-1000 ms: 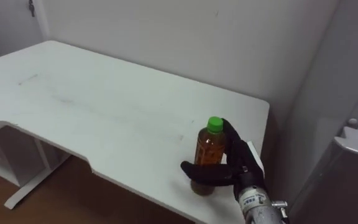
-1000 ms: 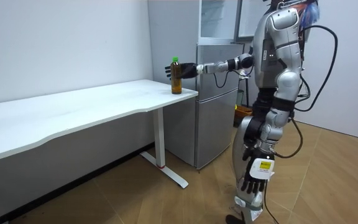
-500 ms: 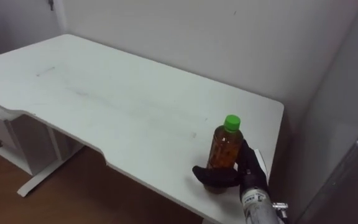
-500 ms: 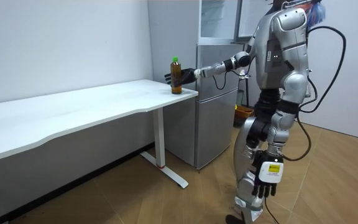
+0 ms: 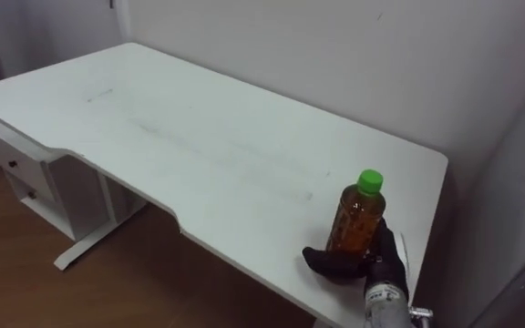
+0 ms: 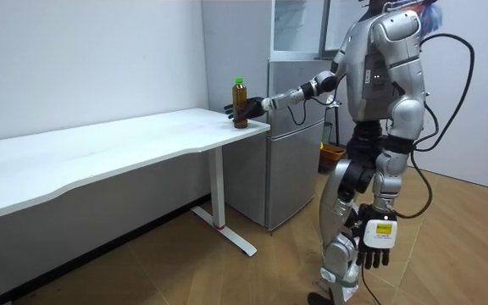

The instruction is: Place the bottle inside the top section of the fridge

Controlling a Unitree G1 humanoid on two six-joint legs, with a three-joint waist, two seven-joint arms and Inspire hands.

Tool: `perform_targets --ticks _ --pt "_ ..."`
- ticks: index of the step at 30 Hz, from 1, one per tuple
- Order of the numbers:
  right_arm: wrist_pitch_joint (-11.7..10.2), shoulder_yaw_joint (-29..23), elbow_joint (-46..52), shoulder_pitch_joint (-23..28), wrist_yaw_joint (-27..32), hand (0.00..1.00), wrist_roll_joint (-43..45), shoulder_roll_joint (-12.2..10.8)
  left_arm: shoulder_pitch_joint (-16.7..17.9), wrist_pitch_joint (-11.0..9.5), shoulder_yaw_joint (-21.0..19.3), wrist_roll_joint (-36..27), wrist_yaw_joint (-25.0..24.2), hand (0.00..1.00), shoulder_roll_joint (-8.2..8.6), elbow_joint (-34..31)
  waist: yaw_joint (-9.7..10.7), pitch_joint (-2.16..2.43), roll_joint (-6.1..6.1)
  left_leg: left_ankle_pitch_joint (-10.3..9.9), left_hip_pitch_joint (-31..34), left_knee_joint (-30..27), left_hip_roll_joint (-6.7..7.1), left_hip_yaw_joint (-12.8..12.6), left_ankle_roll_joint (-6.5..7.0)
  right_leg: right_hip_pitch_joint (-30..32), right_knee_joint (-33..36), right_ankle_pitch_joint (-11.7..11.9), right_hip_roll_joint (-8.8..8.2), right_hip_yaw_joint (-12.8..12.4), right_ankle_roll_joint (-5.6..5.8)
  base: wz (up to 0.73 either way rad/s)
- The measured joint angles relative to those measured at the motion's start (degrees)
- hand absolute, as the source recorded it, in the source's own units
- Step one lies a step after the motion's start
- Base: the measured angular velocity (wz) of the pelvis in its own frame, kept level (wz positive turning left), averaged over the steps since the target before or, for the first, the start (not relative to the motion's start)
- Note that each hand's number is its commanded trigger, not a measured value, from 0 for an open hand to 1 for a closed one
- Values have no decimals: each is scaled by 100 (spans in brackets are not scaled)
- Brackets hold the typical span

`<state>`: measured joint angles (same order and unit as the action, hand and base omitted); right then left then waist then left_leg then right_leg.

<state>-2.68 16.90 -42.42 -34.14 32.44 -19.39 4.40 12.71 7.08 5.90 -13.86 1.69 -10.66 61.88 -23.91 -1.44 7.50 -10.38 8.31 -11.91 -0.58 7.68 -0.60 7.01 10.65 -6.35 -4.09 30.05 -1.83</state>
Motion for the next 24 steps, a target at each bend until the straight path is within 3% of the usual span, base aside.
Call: perform_targets --ticks 2,4,5,10,17,24 --pt "-10 31 0 -19 80 0 -99 5 0 0 0 0 0 0 -2 0 -5 -16 -5 5 8 0 8 23 0 0 0 -1 -8 22 1 5" --pt "-50 108 0 -24 123 77 -163 12 0 0 0 0 1 0 -3 0 -4 -30 1 7 13 0 8 28 -2 2 0 -1 -8 31 1 0" --pt "-65 157 -5 -28 128 98 -187 25 0 0 4 2 -2 0 -4 3 -4 -33 4 8 14 0 8 29 -3 2 -1 -1 -8 33 1 0" --pt "-159 152 -259 -183 145 100 -284 64 0 0 9 -3 -55 0 -25 11 12 -71 26 9 24 0 7 16 -6 22 -4 -1 -5 28 1 -1" --pt "-172 151 -415 -377 90 100 -527 108 -5 7 172 -5 -132 0 -99 4 7 -46 60 12 88 1 1 -12 -8 108 -1 1 4 0 -2 -1" --pt "-172 217 -357 -460 -154 100 -738 100 -5 -3 175 -4 -120 0 -146 -22 0 -51 -12 12 111 -36 -2 -13 -8 140 2 1 3 0 -2 0"
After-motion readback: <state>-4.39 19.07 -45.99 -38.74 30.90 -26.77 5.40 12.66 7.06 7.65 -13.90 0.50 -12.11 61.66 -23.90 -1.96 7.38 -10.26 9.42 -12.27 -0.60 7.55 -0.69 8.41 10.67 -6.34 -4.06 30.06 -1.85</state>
